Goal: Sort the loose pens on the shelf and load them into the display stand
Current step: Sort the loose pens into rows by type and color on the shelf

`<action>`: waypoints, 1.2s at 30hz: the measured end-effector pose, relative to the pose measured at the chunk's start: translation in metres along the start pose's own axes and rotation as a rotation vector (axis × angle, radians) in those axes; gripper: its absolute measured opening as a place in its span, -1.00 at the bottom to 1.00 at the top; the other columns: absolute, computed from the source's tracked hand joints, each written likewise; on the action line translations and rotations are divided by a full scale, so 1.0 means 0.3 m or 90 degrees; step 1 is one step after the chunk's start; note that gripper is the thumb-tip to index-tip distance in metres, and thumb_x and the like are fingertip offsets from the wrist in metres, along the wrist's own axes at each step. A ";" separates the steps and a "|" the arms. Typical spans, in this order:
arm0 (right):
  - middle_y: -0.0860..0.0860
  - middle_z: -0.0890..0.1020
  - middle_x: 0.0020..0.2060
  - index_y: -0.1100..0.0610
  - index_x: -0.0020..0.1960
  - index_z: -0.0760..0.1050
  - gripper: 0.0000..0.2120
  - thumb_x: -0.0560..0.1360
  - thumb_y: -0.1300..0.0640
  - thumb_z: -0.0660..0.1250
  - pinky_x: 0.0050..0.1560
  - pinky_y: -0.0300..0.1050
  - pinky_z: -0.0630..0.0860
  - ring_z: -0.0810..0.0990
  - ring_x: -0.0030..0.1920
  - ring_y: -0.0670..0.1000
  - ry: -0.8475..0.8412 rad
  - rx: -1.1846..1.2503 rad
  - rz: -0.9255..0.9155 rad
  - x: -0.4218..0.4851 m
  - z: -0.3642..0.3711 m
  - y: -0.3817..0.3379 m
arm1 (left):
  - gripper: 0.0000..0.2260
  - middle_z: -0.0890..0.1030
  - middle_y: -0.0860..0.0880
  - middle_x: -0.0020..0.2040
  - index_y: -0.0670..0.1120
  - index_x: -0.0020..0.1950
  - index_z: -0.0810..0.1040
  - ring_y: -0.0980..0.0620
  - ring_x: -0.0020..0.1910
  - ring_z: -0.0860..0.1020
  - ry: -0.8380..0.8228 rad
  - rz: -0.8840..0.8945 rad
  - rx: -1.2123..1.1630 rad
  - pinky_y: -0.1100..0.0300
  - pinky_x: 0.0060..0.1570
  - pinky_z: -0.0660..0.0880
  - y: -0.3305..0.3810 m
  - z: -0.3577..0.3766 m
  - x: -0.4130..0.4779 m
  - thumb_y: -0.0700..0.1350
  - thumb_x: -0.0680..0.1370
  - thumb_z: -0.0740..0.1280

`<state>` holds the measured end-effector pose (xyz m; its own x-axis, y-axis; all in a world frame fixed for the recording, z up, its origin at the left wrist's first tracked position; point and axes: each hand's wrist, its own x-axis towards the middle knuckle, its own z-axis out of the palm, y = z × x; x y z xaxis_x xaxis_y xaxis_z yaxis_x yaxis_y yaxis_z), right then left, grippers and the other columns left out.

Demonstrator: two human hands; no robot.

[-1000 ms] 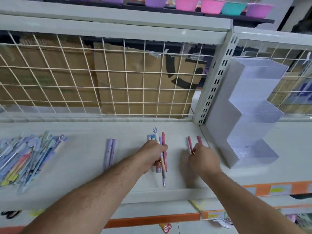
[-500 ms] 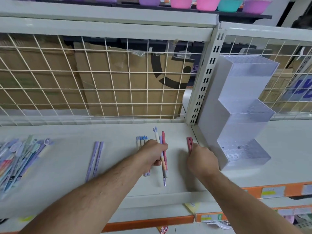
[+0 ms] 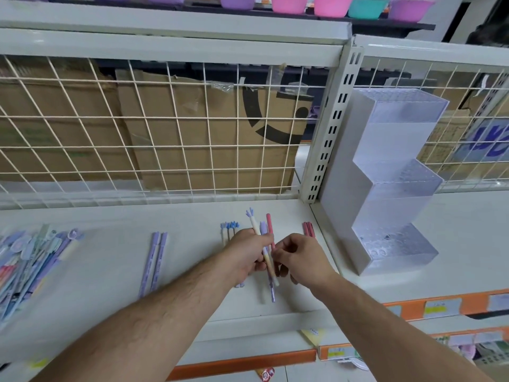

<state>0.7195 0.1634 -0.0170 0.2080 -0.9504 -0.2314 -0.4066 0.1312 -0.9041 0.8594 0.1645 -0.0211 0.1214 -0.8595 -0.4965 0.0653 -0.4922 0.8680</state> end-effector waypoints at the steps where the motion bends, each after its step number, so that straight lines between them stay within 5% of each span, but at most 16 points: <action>1: 0.09 0.65 -0.41 0.25 -0.11 0.54 -0.94 0.51 0.26 0.37 -0.52 -0.25 0.39 0.56 -0.48 -0.04 0.028 -0.057 -0.001 0.010 -0.002 0.010 | -0.87 0.38 -0.06 -0.43 -0.17 -0.14 0.49 0.05 -0.54 0.35 0.009 -0.005 0.002 0.23 -0.48 0.39 -0.003 -0.006 0.008 -0.16 0.59 0.31; 7: 0.05 0.63 -0.19 0.12 -0.01 0.55 -0.88 0.53 0.14 0.25 -0.32 -0.15 0.45 0.57 -0.24 0.07 0.153 -0.496 -0.007 0.075 -0.040 0.063 | -0.80 0.33 -0.09 -0.41 -0.16 -0.26 0.41 0.03 -0.51 0.27 0.007 -0.018 -0.019 0.28 -0.53 0.33 -0.004 -0.028 0.025 -0.24 0.55 0.32; 13: 0.15 0.62 0.18 0.18 0.33 0.44 -0.67 0.61 0.22 0.10 -0.17 -0.13 0.34 0.62 0.06 0.20 0.166 -0.601 -0.023 0.081 -0.059 0.054 | -0.81 0.35 -0.10 -0.39 -0.16 -0.27 0.41 0.03 -0.48 0.25 -0.001 -0.027 -0.037 0.29 -0.53 0.30 0.006 -0.036 0.029 -0.26 0.53 0.32; 20: 0.06 0.54 -0.21 0.14 -0.01 0.39 -0.93 0.53 0.25 0.16 -0.26 -0.09 0.39 0.47 -0.24 0.14 0.163 -0.588 -0.011 0.086 -0.087 0.071 | -0.82 0.34 -0.09 -0.39 -0.16 -0.26 0.42 0.03 -0.48 0.26 -0.010 -0.031 -0.032 0.28 -0.52 0.31 0.010 -0.035 0.032 -0.25 0.54 0.32; 29: 0.09 0.65 -0.06 0.17 0.10 0.46 -0.85 0.55 0.20 0.21 -0.24 -0.10 0.45 0.53 -0.20 0.13 0.181 -0.591 -0.030 0.070 -0.098 0.080 | -0.81 0.42 -0.09 -0.38 -0.16 -0.28 0.46 0.04 -0.48 0.29 -0.026 -0.026 -0.037 0.26 -0.50 0.32 0.013 -0.026 0.023 -0.26 0.53 0.35; 32: -0.02 0.65 -0.19 0.13 -0.05 0.56 -0.92 0.53 0.13 0.32 -0.22 -0.18 0.45 0.61 -0.12 -0.01 0.161 -0.423 -0.084 0.062 -0.062 0.065 | -0.89 0.47 -0.13 -0.32 -0.20 -0.18 0.50 0.05 -0.49 0.31 -0.031 -0.011 -0.030 0.26 -0.49 0.33 0.013 -0.034 0.013 -0.25 0.54 0.36; 34: -0.05 0.62 -0.32 0.16 -0.16 0.56 -0.90 0.51 0.15 0.38 -0.20 -0.28 0.43 0.55 -0.28 -0.13 0.056 -0.239 -0.067 0.045 -0.032 0.028 | -0.93 0.51 -0.14 -0.28 -0.22 -0.10 0.54 0.06 -0.48 0.33 -0.030 0.006 -0.025 0.25 -0.49 0.33 0.009 -0.045 0.004 -0.23 0.55 0.36; 36: 0.05 0.67 -0.32 0.20 -0.15 0.55 -0.92 0.50 0.21 0.39 -0.39 -0.24 0.42 0.53 -0.43 -0.05 -0.053 -0.081 -0.006 0.019 -0.005 -0.014 | -0.92 0.54 -0.12 -0.29 -0.23 -0.05 0.56 0.06 -0.48 0.33 -0.024 0.024 -0.025 0.26 -0.49 0.32 0.004 -0.060 -0.004 -0.22 0.57 0.35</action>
<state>0.7211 0.1572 -0.0139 0.2828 -0.9242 -0.2568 -0.5128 0.0805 -0.8547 0.8772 0.1675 -0.0194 0.0866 -0.8824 -0.4624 0.0996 -0.4542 0.8853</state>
